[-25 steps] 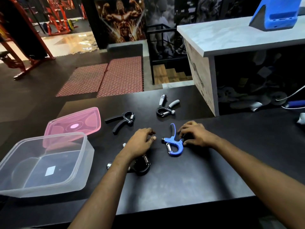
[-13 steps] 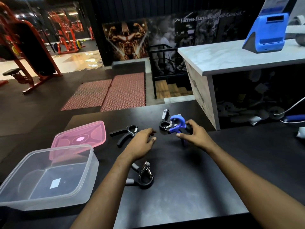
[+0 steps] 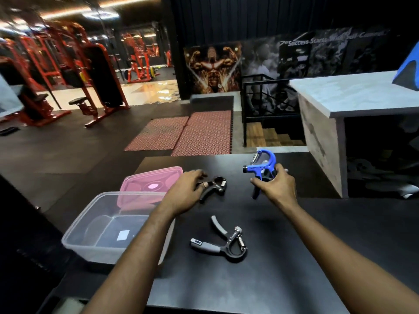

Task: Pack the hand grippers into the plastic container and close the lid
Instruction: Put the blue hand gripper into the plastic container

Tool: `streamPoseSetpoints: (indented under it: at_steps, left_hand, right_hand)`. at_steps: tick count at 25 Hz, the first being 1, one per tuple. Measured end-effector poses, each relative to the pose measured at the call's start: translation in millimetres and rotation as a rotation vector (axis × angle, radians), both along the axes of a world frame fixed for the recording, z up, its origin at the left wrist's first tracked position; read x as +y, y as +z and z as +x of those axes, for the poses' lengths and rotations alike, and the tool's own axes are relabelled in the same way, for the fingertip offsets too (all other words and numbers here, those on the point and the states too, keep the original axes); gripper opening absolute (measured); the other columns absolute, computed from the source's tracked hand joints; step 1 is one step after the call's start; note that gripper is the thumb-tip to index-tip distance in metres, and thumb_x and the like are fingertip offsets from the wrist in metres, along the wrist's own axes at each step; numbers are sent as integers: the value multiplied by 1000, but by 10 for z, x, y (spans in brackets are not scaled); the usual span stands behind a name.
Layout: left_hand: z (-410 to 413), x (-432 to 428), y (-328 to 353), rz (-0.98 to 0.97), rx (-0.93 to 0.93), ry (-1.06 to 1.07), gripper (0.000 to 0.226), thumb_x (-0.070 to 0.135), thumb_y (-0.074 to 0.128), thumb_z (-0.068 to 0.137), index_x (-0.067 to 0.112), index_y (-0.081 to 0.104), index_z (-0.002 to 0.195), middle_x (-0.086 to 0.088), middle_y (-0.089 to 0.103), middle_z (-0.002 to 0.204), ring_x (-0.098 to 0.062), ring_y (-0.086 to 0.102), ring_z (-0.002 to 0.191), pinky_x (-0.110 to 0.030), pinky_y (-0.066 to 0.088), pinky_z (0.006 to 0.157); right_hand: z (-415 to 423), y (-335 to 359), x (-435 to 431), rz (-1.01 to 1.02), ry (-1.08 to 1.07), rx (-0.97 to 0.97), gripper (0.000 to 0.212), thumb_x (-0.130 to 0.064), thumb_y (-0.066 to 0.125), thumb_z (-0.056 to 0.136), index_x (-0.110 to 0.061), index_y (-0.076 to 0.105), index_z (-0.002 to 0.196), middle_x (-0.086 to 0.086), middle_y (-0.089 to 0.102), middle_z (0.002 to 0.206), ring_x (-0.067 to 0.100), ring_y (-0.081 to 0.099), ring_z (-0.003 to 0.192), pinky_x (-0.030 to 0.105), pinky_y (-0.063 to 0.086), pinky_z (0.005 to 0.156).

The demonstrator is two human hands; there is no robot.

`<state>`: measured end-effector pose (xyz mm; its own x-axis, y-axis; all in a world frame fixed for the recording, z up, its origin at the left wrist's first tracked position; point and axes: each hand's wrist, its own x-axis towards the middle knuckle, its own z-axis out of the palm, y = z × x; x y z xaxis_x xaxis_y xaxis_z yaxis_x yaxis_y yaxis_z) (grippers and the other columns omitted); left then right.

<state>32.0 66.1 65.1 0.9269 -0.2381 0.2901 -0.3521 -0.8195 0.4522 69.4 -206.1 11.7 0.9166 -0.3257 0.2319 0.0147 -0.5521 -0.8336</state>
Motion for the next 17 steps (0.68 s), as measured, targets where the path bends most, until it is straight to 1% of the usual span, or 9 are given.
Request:
streamPoseSetpoints:
  at_steps: [3, 5, 7, 9, 11, 14, 16, 17]
  left_hand:
    - [-224, 569, 56, -19, -13, 101, 32, 22, 55, 93, 12, 62, 123, -5, 67, 123, -19, 60, 115, -34, 46, 100]
    - [-375, 996, 70, -16, -21, 163, 32, 22, 54, 94, 12, 62, 123, -5, 67, 124, -19, 60, 115, -36, 47, 101]
    - [-504, 1421, 67, -2, -32, 206, 31, 21, 55, 94, 12, 63, 122, -5, 67, 123, -19, 59, 115, -35, 46, 100]
    - [-617, 1844, 64, 19, -37, 248, 31, 24, 55, 93, 14, 63, 121, -3, 67, 121, -19, 57, 114, -32, 45, 96]
    - [-701, 2296, 69, 39, -22, 270, 31, 27, 54, 92, 17, 63, 120, -1, 67, 120, -19, 57, 112, -35, 47, 94]
    - [-717, 2867, 33, 56, 1, 272, 28, 27, 54, 91, 18, 64, 115, -3, 68, 114, -23, 59, 107, -41, 50, 91]
    - [-686, 3106, -30, 56, 21, 256, 28, 29, 54, 91, 17, 65, 114, -4, 68, 114, -25, 59, 107, -43, 50, 90]
    - [-660, 3212, -72, 52, 37, 240, 30, 29, 54, 90, 16, 65, 115, -5, 68, 115, -26, 59, 108, -43, 49, 91]
  right_hand:
    - [-1, 149, 607, -7, 120, -58, 51, -59, 72, 54, -21, 56, 84, -5, 62, 75, 20, 61, 70, 35, 48, 62]
    - [-23, 266, 1065, -20, 195, -68, 49, -58, 69, 55, -20, 55, 82, -4, 62, 76, 22, 61, 71, 37, 48, 63]
    - [-88, 359, 1502, 0, 238, -70, 46, -56, 68, 57, -21, 53, 83, -5, 62, 76, 23, 62, 72, 38, 50, 65]
    - [-193, 414, 1905, 6, 248, -71, 45, -55, 67, 57, -23, 53, 85, -5, 65, 78, 22, 63, 72, 37, 52, 66]
    - [-333, 429, 2318, -15, 244, -57, 43, -52, 68, 58, -23, 53, 86, -2, 66, 78, 23, 63, 71, 38, 53, 65]
    - [-504, 415, 2872, -85, 246, -53, 41, -47, 72, 62, -17, 51, 80, 2, 61, 80, 25, 58, 74, 37, 45, 63]
    - [-582, 380, 3124, -142, 228, -54, 40, -45, 74, 63, -18, 50, 78, 0, 56, 83, 22, 53, 77, 33, 39, 65]
    - [-623, 363, 3247, -170, 207, -43, 39, -46, 74, 63, -18, 50, 78, -1, 56, 85, 22, 52, 80, 34, 40, 67]
